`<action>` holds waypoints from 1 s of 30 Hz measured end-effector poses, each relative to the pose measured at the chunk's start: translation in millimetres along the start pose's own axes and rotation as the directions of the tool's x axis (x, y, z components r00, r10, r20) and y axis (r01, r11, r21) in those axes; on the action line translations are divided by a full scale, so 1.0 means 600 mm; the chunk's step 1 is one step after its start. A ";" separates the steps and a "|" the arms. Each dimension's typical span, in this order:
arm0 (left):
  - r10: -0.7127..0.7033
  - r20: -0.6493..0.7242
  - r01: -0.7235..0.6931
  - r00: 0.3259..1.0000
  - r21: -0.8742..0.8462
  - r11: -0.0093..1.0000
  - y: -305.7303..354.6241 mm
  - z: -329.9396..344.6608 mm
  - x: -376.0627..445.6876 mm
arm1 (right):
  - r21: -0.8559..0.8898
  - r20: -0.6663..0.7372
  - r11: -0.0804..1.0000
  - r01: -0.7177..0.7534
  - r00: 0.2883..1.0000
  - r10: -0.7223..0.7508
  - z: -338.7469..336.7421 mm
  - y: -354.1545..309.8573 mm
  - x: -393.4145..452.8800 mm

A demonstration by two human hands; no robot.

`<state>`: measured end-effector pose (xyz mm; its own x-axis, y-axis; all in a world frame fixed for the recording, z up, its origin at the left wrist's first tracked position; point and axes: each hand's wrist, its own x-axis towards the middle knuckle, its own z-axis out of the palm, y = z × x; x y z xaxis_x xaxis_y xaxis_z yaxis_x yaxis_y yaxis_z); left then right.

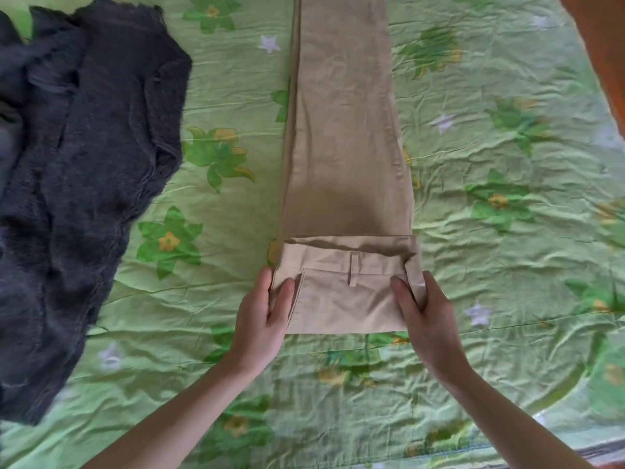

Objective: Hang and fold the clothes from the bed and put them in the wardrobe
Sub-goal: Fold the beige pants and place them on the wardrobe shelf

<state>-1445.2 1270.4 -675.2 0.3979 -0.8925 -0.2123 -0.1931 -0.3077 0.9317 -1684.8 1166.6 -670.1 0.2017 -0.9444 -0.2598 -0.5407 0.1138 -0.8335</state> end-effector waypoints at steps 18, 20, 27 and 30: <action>0.262 0.433 -0.507 0.862 0.732 0.456 -0.025 0.060 0.044 | -0.668 0.312 0.564 0.485 0.871 -0.379 0.024 0.049 0.039; 0.240 0.456 -0.514 0.857 0.731 0.449 -0.033 0.059 0.053 | -0.653 0.327 0.583 0.483 0.874 -0.359 0.029 0.057 0.047; 0.162 0.574 -0.586 0.802 0.708 0.393 -0.027 0.045 0.057 | -0.667 0.360 0.575 0.474 0.881 -0.308 0.027 0.049 0.060; 0.160 0.627 -0.644 0.762 0.706 0.295 -0.020 0.026 0.049 | -0.671 0.390 0.551 0.495 0.869 -0.306 0.017 0.042 0.057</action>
<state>-1445.2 1242.5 -697.2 -0.2905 -0.9363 -0.1974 -0.9464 0.2507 0.2037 -1683.0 1140.3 -705.0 0.6589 -0.7349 -0.1604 -0.7464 -0.6123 -0.2607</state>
